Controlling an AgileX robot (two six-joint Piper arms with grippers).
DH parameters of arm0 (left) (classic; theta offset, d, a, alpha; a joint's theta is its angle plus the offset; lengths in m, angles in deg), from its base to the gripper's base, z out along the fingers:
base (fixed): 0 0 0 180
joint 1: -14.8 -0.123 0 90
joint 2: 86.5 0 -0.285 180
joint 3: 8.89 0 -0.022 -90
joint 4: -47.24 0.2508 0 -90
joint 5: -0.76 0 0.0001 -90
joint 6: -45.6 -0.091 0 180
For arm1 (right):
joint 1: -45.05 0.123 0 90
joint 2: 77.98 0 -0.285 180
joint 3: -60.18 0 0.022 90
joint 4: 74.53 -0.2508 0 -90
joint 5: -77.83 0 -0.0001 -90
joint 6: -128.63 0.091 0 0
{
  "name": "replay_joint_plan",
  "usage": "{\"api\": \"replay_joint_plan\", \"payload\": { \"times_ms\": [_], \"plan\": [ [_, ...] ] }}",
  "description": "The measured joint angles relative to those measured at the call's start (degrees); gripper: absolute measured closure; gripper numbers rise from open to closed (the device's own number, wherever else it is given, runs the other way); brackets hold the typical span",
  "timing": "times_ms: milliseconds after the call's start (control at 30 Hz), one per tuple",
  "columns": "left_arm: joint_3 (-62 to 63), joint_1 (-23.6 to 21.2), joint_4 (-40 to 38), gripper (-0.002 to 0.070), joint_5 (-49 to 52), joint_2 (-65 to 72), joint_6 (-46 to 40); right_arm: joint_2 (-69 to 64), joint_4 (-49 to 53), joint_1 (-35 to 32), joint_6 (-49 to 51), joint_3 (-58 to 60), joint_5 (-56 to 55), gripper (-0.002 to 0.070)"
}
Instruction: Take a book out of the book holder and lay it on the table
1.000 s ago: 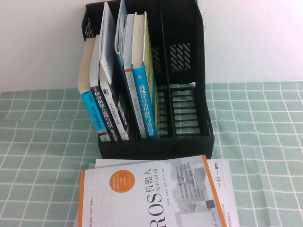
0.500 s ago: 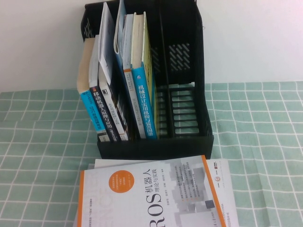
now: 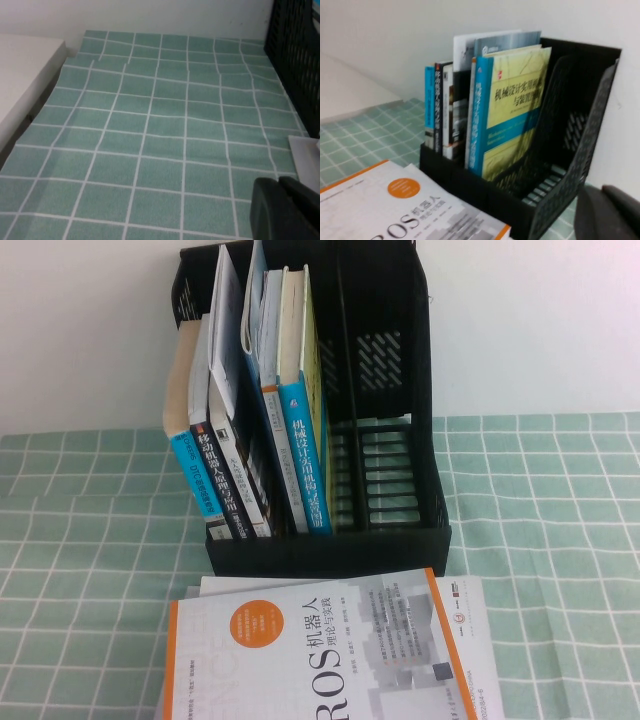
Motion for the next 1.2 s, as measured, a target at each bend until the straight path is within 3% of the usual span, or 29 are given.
{"api": "replay_joint_plan", "payload": {
  "times_ms": [100,267,467,567,733,967,1200],
  "plan": [
    [-0.25,0.00,-0.86,0.0678,0.07,-0.22,0.00,4.33,1.93,-4.50,3.42,1.00,0.00,0.0678],
    [-0.25,-0.13,-1.26,0.0678,0.39,-0.22,0.00,10.47,0.88,-21.99,5.80,4.96,-0.19,0.0678],
    [-0.25,-0.13,-1.26,0.0678,0.39,-0.22,0.00,11.48,-10.39,-43.85,-0.18,13.85,-7.03,0.0678],
    [-0.25,-0.13,-1.26,0.0678,0.39,-0.22,0.00,11.48,-14.88,-51.00,-3.41,17.94,-13.22,0.0678],
    [-0.25,-0.13,-1.26,0.0678,0.39,-0.22,0.00,11.48,-15.00,-52.40,-5.51,23.37,-18.01,0.0678],
    [-0.25,-0.13,-1.26,0.0678,0.39,-0.22,0.00,11.48,-15.00,-50.14,-6.94,24.42,-0.18,0.0678],
    [-0.25,-0.13,-1.26,0.0678,0.39,-0.22,0.00,11.48,-15.00,-46.22,-9.58,24.42,1.02,0.0678]
  ]
}}
